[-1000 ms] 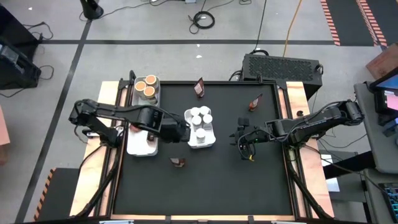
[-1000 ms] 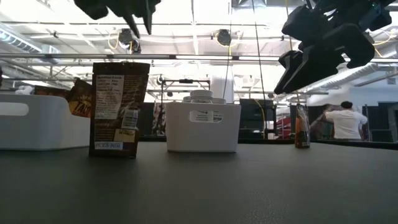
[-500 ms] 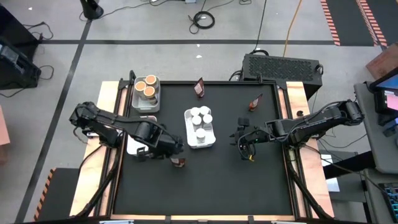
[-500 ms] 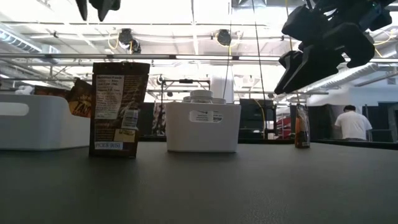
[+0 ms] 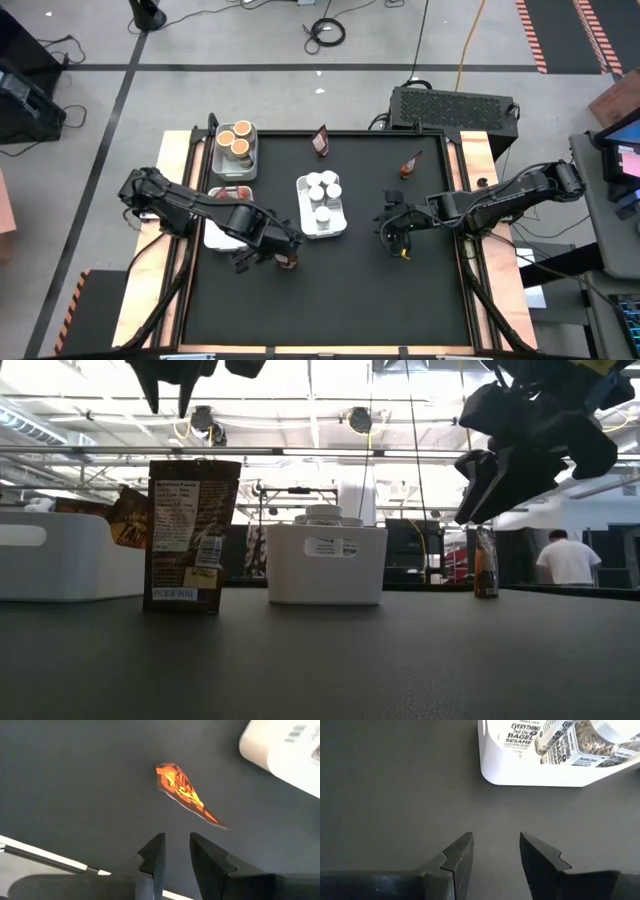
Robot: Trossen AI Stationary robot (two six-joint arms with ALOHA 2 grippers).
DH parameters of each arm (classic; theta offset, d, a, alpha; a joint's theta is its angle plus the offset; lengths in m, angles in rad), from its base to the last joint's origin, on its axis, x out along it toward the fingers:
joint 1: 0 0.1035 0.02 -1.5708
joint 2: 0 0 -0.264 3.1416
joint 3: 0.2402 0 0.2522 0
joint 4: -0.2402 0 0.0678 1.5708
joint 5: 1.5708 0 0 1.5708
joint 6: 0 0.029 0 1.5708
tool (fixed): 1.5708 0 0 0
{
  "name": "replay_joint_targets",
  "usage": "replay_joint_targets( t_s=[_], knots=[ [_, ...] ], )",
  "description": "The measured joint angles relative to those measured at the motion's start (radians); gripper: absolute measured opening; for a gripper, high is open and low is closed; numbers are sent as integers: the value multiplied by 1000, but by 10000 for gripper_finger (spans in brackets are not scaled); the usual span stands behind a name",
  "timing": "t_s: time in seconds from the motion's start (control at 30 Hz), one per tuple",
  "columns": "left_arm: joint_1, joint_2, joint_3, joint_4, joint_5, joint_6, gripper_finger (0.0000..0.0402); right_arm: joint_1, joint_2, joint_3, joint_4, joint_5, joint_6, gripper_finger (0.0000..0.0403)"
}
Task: Sort spices by type
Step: Put the orange seasoning pack into the left white bin
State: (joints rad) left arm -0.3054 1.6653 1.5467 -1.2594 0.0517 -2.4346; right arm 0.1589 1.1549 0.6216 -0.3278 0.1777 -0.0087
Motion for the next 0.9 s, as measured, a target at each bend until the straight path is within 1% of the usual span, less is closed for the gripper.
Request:
replay_joint_targets(
  t_s=[0.07, 0.33, 0.43, 0.67, 0.9],
  knots=[
    [0, 4, 0, -6, 1, -17, 91, 0, 0, 0, -1, 0, 6, 146],
    [4, 48, 0, 58, 4, -21, 91, 1, 0, 0, 0, 0, 23, 146],
    [15, 68, 0, 74, 7, -21, 91, 1, 0, -21, 13, 0, 20, 146],
    [43, 82, 0, 66, 0, -17, 91, 1, 0, -45, 21, 0, -5, 146],
    [43, 92, 0, 64, 0, -19, 91, 1, 0, -45, 28, 0, -7, 146]
  ],
)
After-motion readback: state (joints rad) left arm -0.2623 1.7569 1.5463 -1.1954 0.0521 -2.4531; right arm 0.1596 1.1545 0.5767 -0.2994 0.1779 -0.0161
